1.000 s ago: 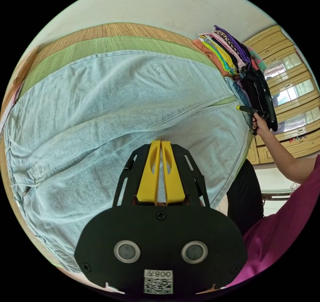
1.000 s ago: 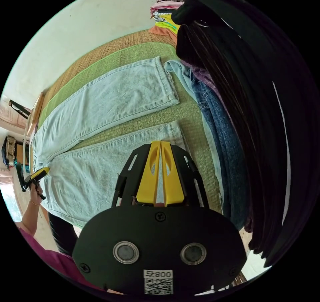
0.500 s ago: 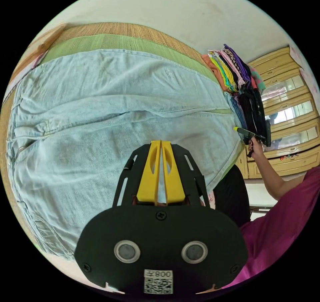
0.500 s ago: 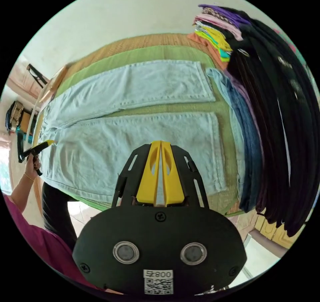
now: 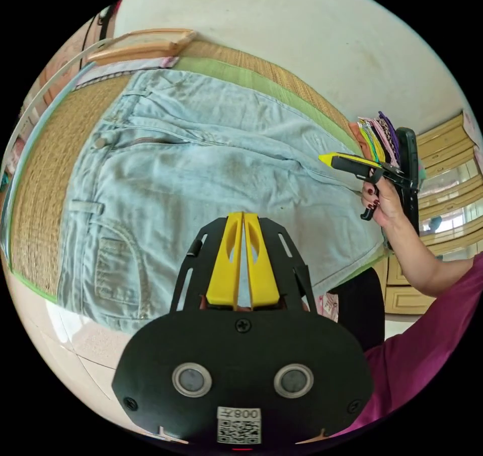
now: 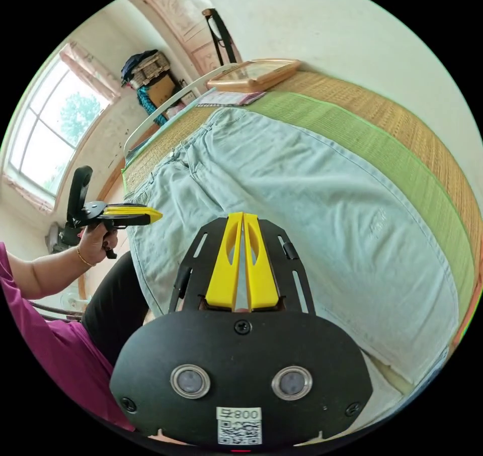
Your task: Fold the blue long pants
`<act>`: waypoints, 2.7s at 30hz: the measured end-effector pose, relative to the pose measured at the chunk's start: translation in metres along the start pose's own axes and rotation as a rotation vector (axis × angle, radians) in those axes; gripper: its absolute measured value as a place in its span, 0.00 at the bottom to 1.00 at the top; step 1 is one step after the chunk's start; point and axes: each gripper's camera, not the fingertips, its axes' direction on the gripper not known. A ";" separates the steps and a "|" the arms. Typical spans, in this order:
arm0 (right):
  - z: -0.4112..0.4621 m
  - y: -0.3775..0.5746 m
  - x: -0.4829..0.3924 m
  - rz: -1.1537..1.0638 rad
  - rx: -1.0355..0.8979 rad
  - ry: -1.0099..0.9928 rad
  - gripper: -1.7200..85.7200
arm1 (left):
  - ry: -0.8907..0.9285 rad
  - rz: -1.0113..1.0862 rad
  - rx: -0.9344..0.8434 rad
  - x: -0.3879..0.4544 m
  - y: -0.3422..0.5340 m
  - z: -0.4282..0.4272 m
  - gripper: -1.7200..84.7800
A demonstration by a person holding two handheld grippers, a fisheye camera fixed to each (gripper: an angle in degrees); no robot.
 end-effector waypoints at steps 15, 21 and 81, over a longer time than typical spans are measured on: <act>0.121 -0.103 -0.121 -0.136 -0.188 0.078 0.02 | -0.186 -0.178 0.058 -0.172 0.101 -0.051 0.02; 0.096 -0.144 -0.166 -0.181 -0.046 -0.016 0.05 | -0.093 -0.152 0.231 -0.201 0.108 -0.079 0.06; 0.228 -0.269 -0.276 -0.331 -0.164 -0.174 0.07 | -0.097 -0.122 0.253 -0.372 0.107 -0.084 0.02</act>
